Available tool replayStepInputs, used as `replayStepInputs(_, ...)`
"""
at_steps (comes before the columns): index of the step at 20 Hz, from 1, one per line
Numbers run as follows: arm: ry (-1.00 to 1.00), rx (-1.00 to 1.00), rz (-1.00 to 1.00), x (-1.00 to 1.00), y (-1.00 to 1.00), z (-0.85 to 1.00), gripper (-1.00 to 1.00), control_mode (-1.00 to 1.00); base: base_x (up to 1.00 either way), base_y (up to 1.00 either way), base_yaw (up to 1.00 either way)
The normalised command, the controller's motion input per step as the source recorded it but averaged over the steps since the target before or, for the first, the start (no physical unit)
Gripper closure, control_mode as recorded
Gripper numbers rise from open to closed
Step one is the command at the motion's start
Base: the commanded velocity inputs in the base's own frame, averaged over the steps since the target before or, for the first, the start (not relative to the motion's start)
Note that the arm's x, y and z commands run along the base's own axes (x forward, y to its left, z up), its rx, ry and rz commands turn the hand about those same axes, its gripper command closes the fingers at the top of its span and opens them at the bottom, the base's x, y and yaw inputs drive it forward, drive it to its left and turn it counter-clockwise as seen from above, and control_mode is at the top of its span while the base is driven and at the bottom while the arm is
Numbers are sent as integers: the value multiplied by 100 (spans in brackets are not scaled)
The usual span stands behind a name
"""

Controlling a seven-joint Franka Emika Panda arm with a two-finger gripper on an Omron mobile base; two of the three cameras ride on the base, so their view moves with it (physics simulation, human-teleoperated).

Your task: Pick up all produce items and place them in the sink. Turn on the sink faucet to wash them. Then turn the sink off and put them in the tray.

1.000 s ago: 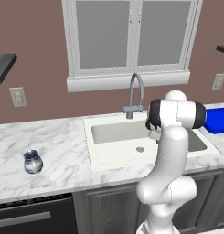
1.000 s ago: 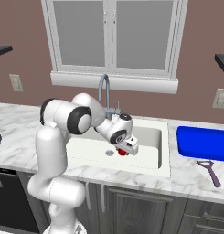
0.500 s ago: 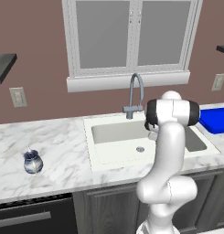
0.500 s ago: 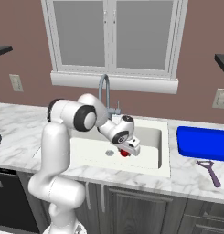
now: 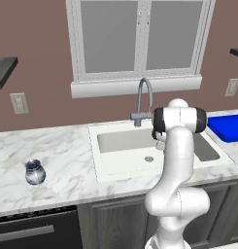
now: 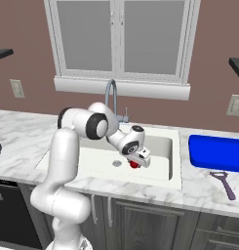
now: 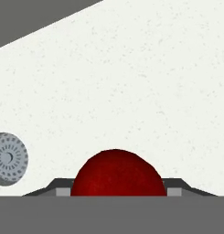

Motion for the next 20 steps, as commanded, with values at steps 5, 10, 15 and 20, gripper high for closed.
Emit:
replayStepInputs(5, 1, 0, 0, 22, -7, -20, 100, -100, 0, 0, 0)
replayStepInputs(10, 2, 0, 0, 18, -3, -19, 100, -100, 0, 0, 0)
replayStepInputs(15, 3, 0, 0, 7, -1, -14, 100, -100, 0, 0, 0)
replayStepInputs(20, 2, 0, 0, 0, 0, -17, -100, -100, 0, 0, 0)
